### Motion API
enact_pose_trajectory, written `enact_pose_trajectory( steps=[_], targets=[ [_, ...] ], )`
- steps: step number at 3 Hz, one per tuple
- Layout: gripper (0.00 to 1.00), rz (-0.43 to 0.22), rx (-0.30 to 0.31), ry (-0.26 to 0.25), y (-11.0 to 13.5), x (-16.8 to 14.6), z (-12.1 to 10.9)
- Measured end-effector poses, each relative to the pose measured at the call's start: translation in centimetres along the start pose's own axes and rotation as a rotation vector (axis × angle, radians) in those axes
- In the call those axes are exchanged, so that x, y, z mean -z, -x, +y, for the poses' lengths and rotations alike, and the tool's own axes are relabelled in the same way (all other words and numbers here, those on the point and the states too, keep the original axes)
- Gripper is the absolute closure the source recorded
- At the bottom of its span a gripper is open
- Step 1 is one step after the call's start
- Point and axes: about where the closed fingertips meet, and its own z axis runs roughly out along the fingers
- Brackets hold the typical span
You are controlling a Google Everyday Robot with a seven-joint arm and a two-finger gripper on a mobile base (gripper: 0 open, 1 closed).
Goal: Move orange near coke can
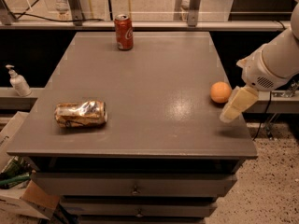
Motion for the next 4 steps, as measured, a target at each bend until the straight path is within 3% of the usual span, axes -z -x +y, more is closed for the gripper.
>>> enact_pose_trajectory(
  steps=[2, 3, 4],
  targets=[
    [0.01, -0.016, -0.09, 0.033, 0.2, -3.0, -1.2],
    [0.16, -0.021, -0.102, 0.04, 0.6, -3.3, -1.2],
    [0.4, -0.024, -0.109, 0.037, 1.0, -2.8, -1.6]
  ],
)
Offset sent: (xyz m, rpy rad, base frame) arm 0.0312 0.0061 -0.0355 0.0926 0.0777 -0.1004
